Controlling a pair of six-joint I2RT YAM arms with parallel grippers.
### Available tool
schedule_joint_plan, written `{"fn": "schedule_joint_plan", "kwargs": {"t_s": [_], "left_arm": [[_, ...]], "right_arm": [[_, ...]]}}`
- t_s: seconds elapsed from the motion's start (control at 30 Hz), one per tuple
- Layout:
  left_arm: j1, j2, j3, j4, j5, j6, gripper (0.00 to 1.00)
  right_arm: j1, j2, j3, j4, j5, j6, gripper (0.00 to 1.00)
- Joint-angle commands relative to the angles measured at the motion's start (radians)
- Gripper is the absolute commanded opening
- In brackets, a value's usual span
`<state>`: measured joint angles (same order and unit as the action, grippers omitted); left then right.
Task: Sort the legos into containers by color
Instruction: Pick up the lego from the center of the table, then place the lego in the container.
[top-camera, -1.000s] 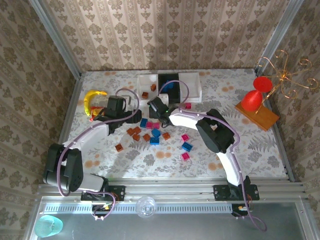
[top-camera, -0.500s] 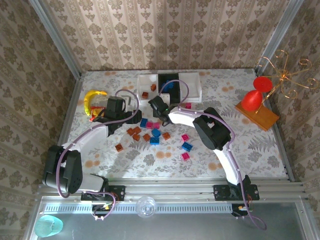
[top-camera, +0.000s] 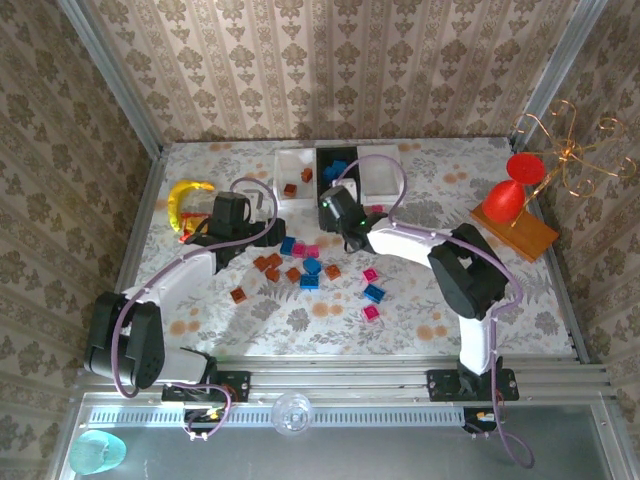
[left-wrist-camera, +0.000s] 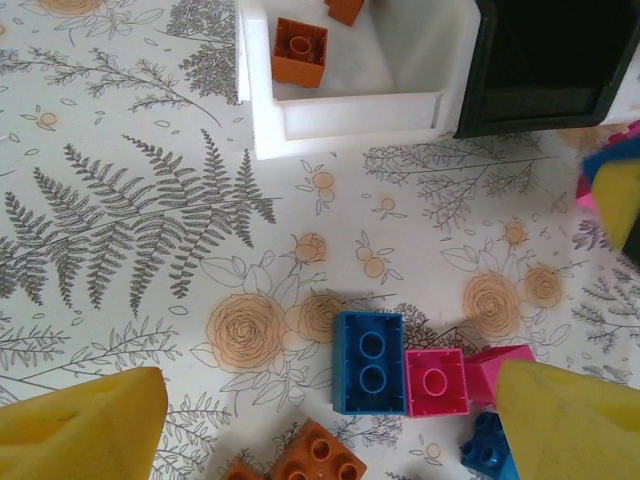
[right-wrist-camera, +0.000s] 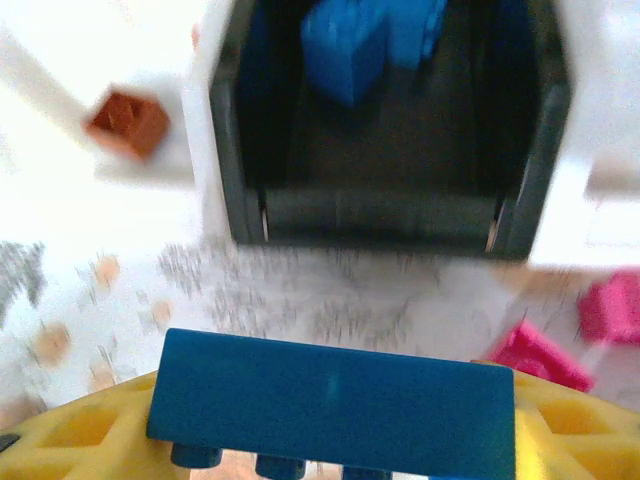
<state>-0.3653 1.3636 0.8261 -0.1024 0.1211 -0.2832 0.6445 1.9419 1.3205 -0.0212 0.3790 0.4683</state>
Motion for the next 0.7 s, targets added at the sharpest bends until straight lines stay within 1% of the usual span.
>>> {"fn": "schedule_joint_plan", "kwargs": {"t_s": [0.0,0.07,0.23,0.3,0.4,0.53,0.6,0.67], "left_arm": [[-0.007,-0.006,0.017,0.014,0.031,-0.024,0.86],[-0.013,-0.005,0.021,0.01,0.029,-0.022,0.86],[-0.026,-0.01,0.022,-0.003,0.029,-0.019,0.87],[-0.031,-0.015,0.019,-0.006,0.028,-0.016,0.87],[-0.035,-0.02,0.018,-0.018,0.029,-0.013,0.87],[-0.036,-0.042,-0.007,-0.023,0.033,-0.011,0.88],[-0.035,-0.052,-0.022,-0.022,0.046,-0.011,0.89],[-0.035,-0.061,-0.039,-0.031,0.069,-0.013,0.89]], "right_arm": [[-0.046,0.033,0.065,0.026,-0.023,-0.03,0.62],[-0.065,0.075,0.125,0.021,-0.032,-0.042,0.63],[-0.1,0.195,0.304,-0.03,-0.018,-0.087,0.7],[-0.112,0.226,0.356,-0.04,-0.021,-0.107,0.72],[-0.126,0.245,0.428,-0.092,-0.023,-0.132,0.78],[-0.127,0.135,0.342,-0.061,-0.062,-0.162,0.86],[-0.124,0.055,0.265,-0.056,-0.11,-0.155,0.88],[-0.109,-0.042,0.136,-0.051,-0.15,-0.153,0.88]]}}
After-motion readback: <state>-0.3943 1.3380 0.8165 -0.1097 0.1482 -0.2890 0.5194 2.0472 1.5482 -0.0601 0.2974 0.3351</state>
